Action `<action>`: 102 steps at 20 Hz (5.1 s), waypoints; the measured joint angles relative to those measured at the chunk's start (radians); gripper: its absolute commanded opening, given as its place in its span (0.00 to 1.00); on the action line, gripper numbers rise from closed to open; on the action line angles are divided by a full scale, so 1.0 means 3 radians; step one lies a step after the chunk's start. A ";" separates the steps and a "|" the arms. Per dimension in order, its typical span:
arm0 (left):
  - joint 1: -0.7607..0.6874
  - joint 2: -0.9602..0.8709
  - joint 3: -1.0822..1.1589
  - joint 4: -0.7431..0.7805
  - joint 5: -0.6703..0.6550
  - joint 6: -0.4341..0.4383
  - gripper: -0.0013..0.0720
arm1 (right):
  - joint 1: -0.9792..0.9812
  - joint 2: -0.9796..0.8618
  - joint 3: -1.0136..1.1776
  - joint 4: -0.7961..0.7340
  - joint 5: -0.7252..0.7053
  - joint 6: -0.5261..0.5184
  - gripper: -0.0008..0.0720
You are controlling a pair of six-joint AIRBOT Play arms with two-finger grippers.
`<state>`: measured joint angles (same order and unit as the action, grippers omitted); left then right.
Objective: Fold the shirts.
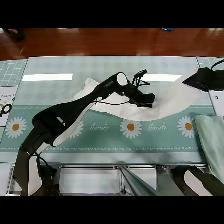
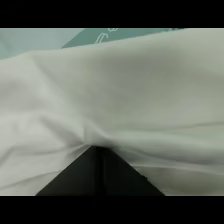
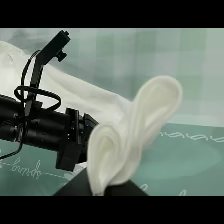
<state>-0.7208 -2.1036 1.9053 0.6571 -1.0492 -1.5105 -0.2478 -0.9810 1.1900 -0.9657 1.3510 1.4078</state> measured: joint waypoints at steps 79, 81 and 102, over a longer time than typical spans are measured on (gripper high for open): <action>0.2700 0.4517 -0.4326 0.0575 0.0397 0.0619 0.05 | 0.1502 -0.2078 0.2127 0.0532 -0.0304 0.0259 0.05; 0.2700 0.4517 -0.4326 0.0575 0.0395 0.0619 0.05 | 0.1354 -0.2031 0.2506 0.0336 -0.0060 0.0456 0.05; 0.2700 0.4515 -0.4326 0.0309 0.0645 0.0769 0.05 | -0.2379 -0.0422 0.2000 -0.0120 0.1612 0.1073 0.05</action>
<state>0.0891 -0.7490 0.6075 0.7498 -0.8558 -1.2797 -0.9615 -1.1076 1.7901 -1.0016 1.8347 1.7298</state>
